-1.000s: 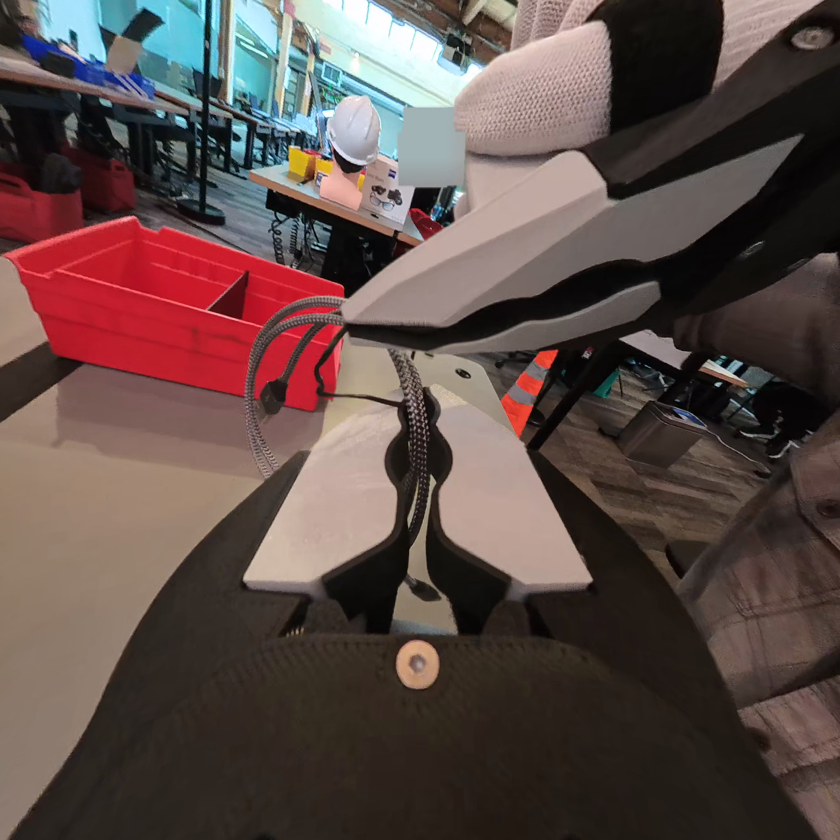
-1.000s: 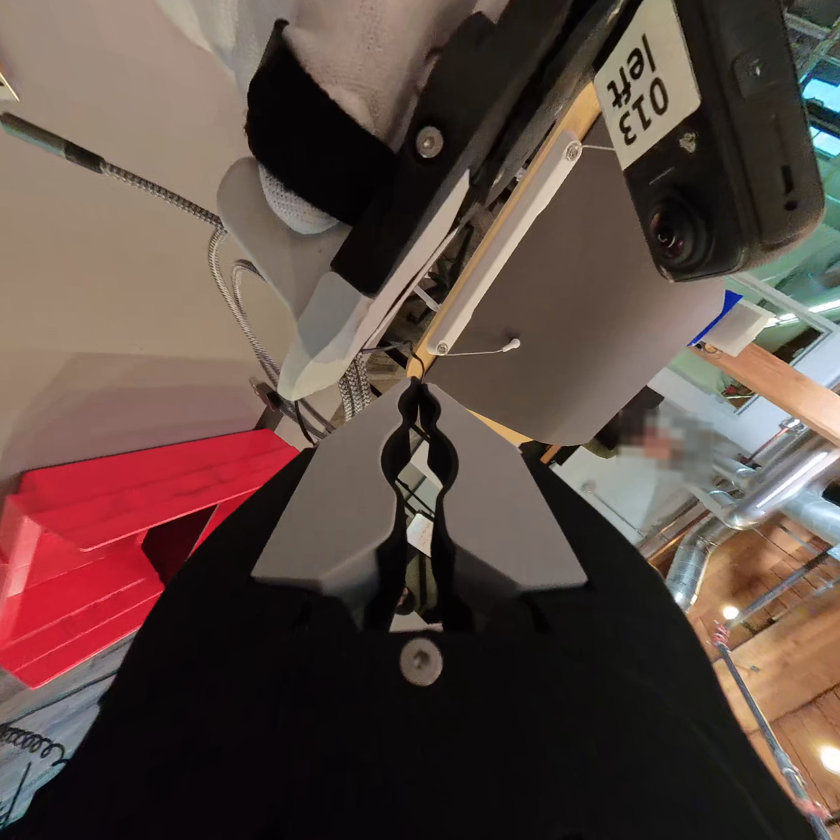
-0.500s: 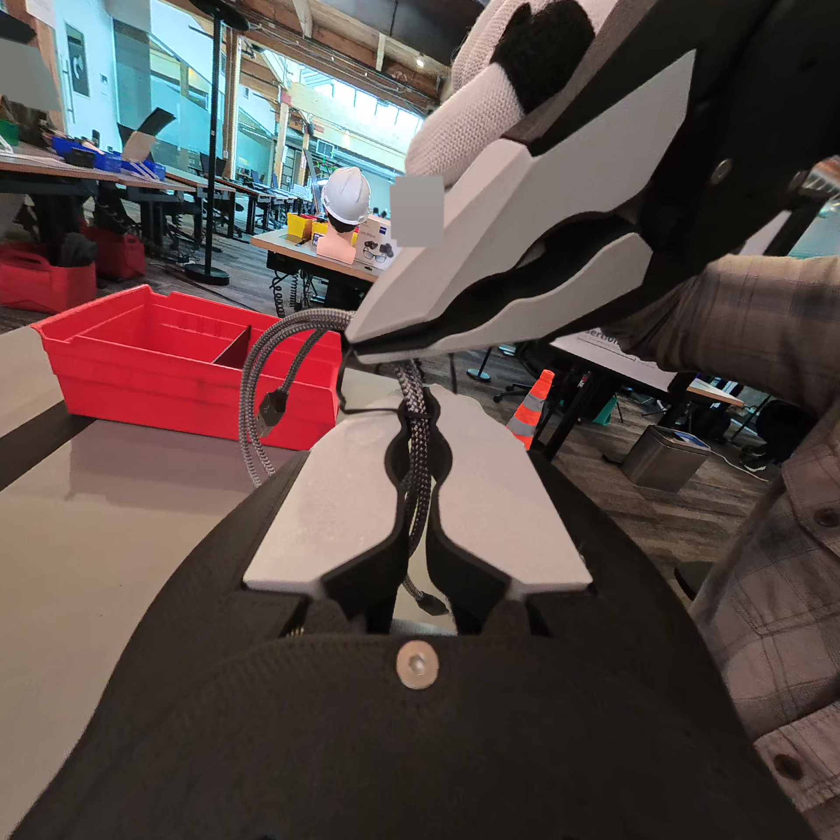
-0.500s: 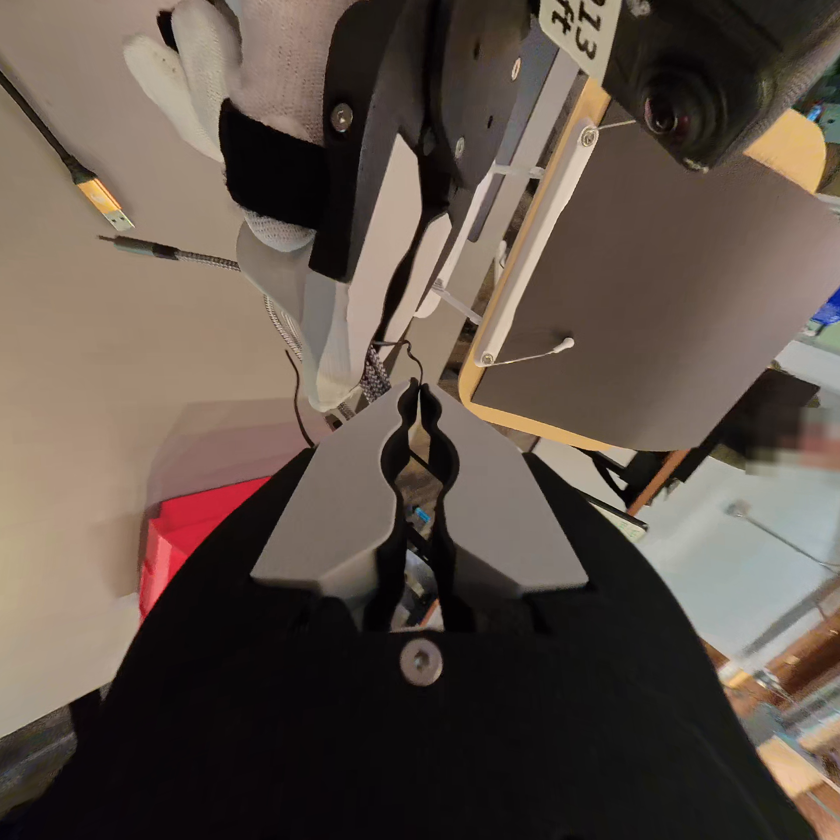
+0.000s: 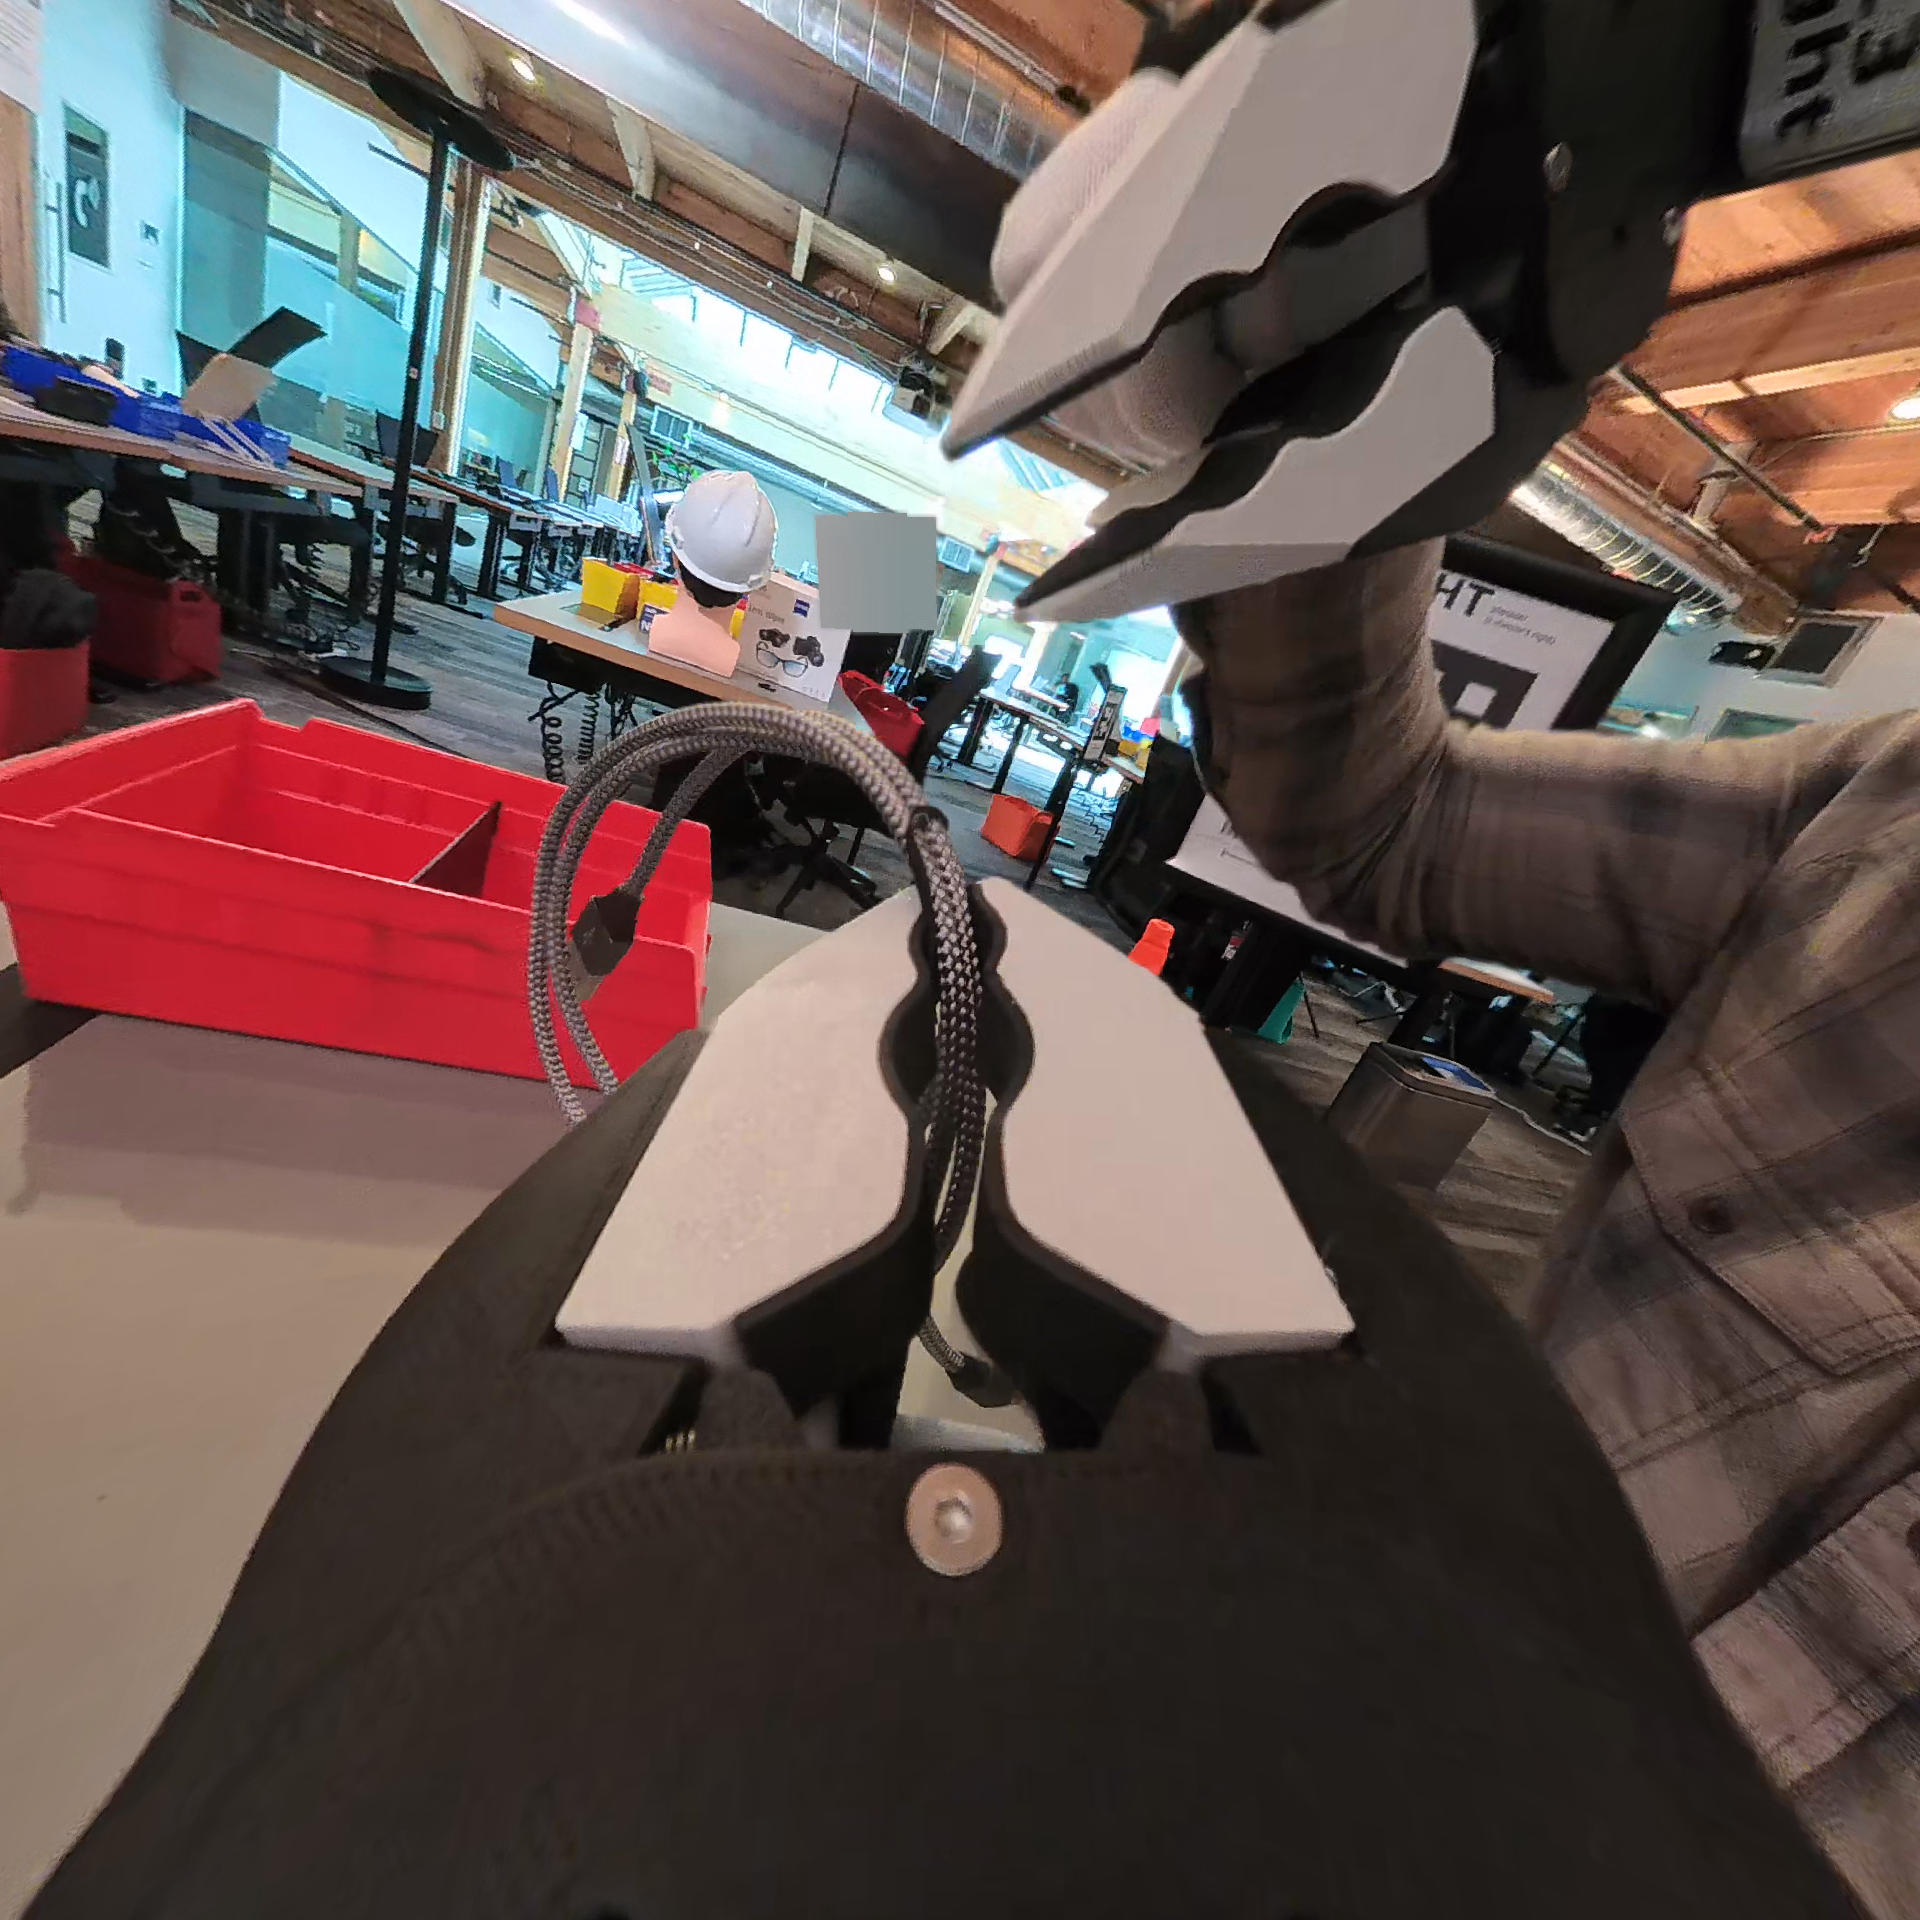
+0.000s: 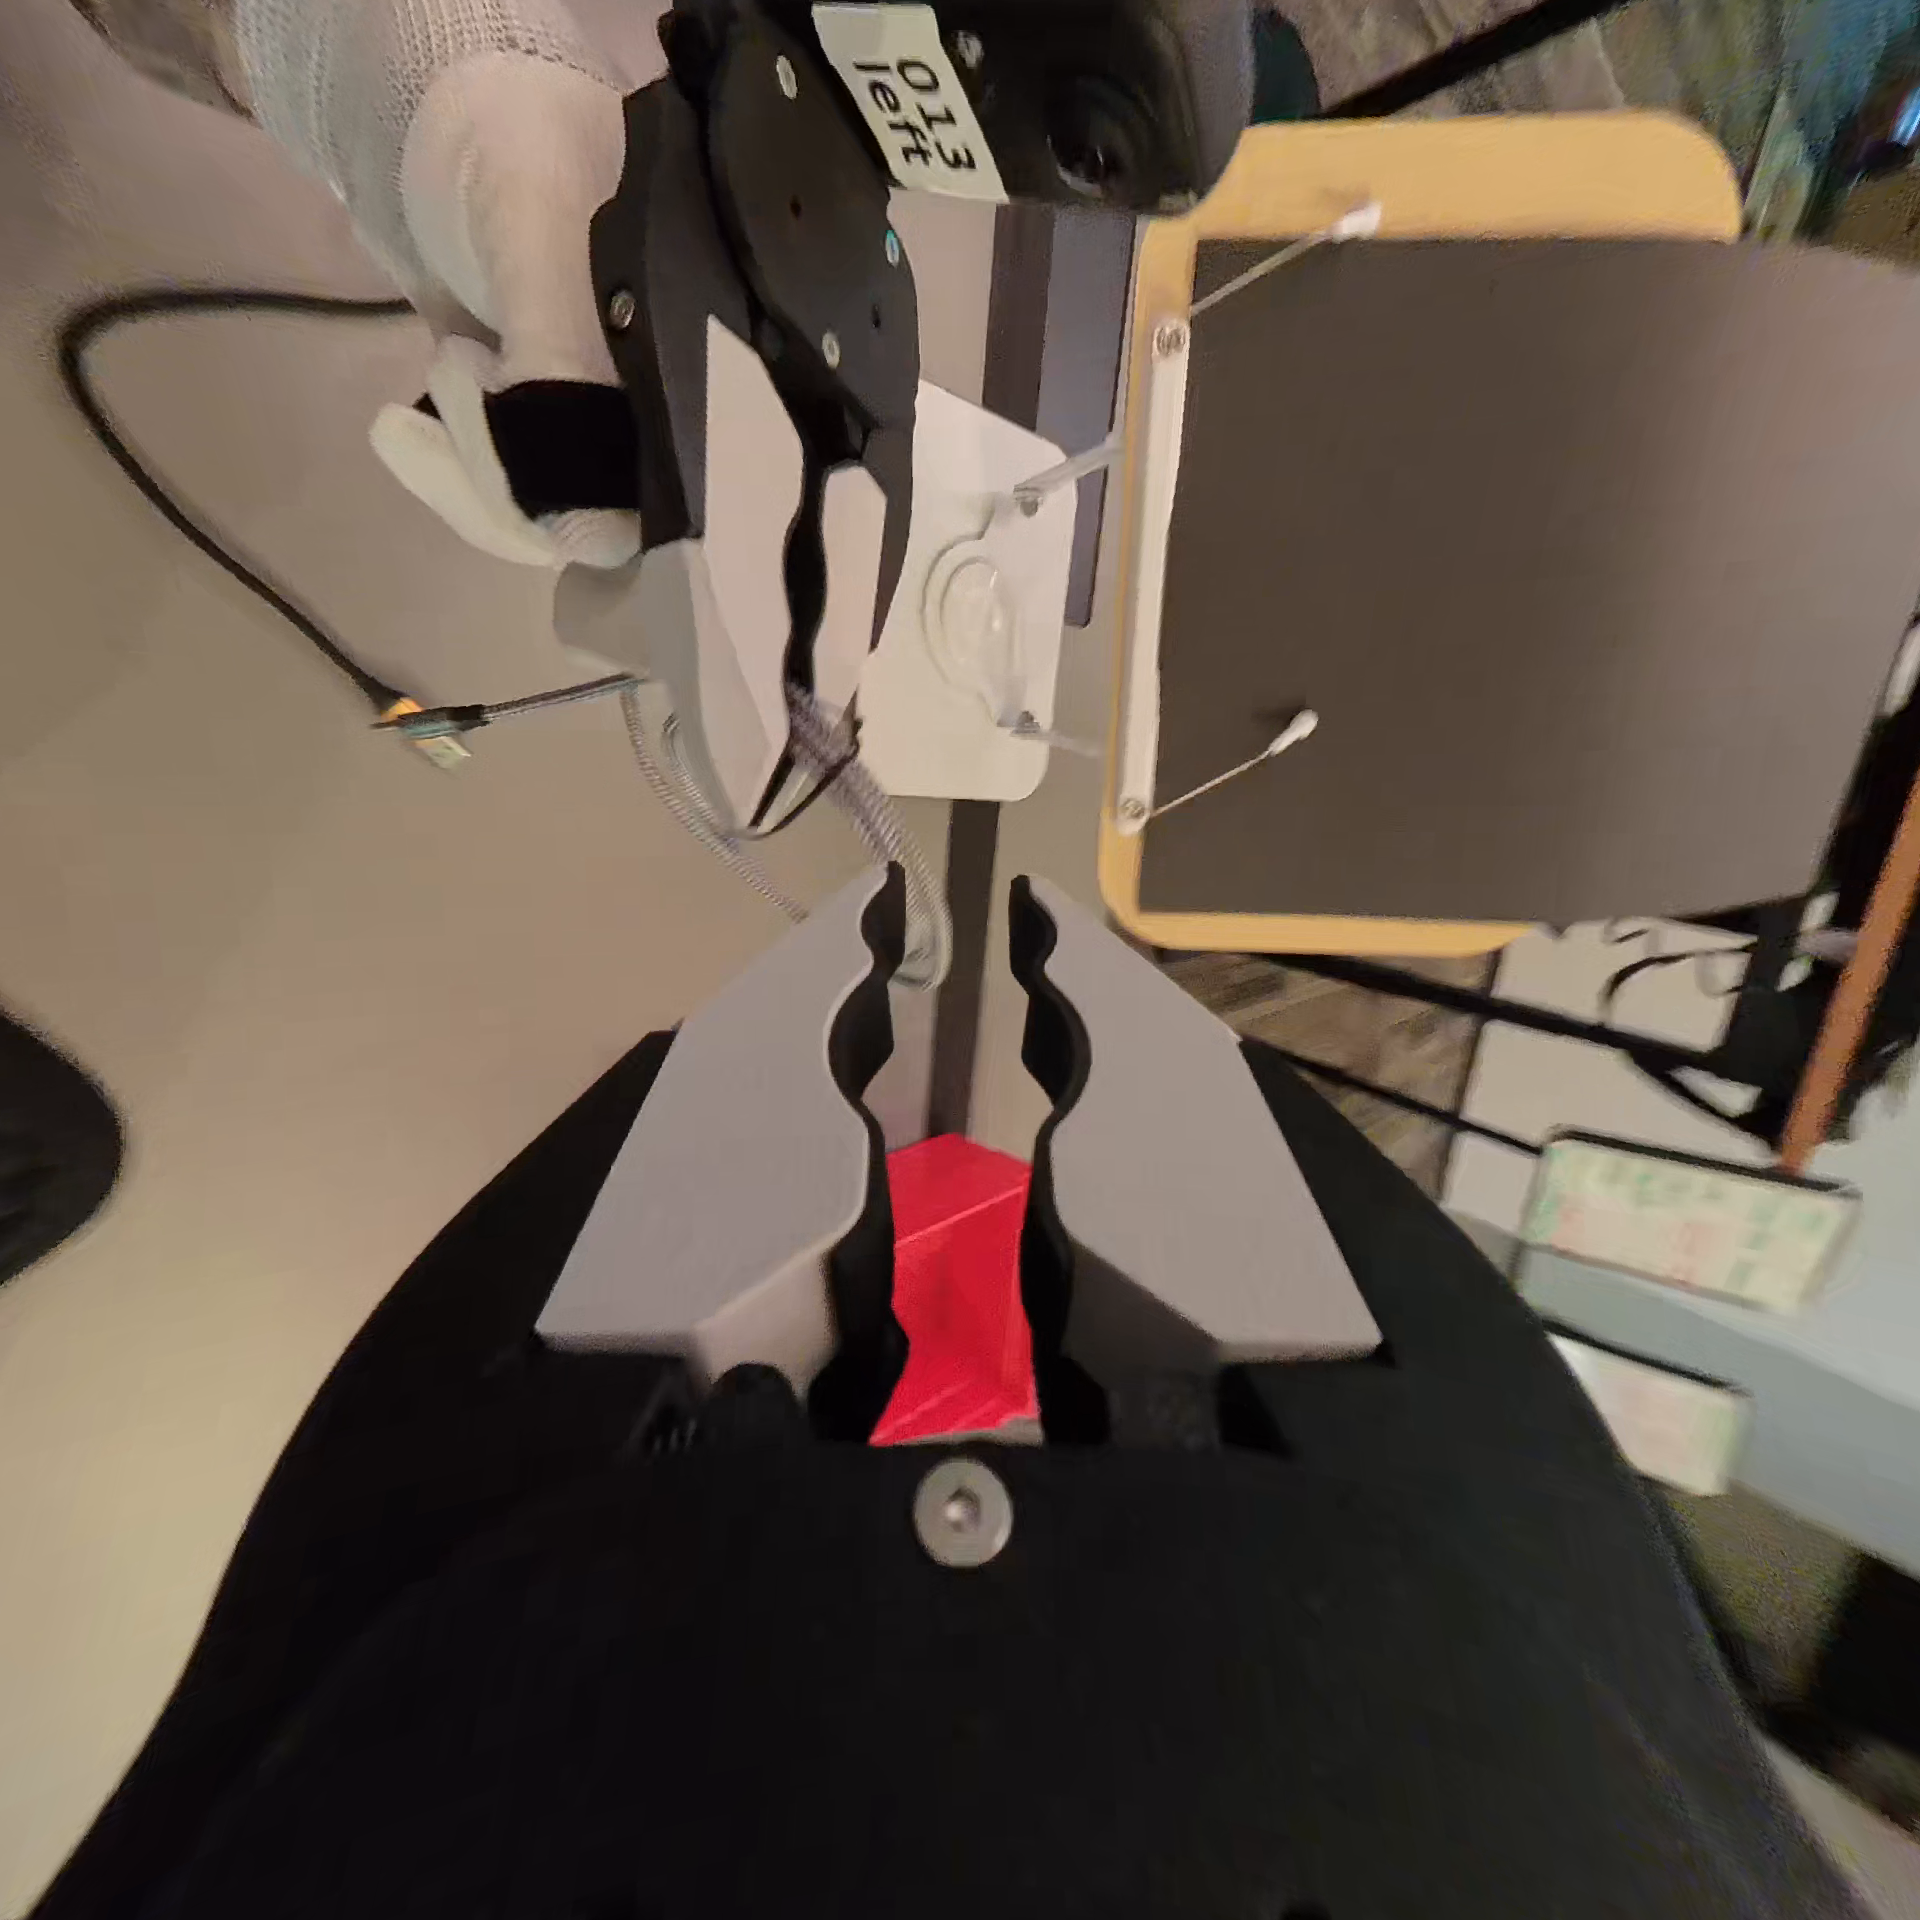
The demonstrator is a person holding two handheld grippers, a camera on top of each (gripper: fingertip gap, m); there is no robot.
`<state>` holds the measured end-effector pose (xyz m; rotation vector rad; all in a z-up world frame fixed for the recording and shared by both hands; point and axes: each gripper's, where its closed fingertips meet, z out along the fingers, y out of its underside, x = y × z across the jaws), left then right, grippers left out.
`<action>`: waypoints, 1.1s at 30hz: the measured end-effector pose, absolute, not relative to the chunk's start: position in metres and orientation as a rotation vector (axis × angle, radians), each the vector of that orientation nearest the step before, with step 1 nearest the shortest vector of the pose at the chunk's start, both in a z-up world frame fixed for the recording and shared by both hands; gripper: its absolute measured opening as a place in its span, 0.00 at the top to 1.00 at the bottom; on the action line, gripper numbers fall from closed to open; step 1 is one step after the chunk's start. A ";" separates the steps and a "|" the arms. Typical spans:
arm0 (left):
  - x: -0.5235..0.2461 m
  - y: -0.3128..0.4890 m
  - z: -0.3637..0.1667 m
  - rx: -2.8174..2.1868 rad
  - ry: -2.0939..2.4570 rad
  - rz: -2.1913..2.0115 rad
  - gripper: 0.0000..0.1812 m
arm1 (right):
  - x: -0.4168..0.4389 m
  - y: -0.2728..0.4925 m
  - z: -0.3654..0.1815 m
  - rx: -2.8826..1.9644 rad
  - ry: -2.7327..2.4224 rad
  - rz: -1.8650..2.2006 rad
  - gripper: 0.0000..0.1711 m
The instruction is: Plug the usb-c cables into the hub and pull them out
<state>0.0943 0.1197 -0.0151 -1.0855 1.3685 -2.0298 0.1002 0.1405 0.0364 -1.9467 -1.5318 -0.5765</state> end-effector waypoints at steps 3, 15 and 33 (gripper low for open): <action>0.092 0.119 -0.011 -1.070 1.358 -2.063 0.99 | 0.108 0.116 0.031 -1.995 -1.374 -0.381 0.90; 0.087 0.101 0.004 -0.990 1.345 -2.163 0.99 | 0.100 0.122 -0.034 -1.747 -0.750 0.208 0.86; 0.109 0.116 -0.017 -1.108 1.333 -1.822 0.99 | 0.123 0.128 0.000 -1.908 -0.643 -0.005 1.00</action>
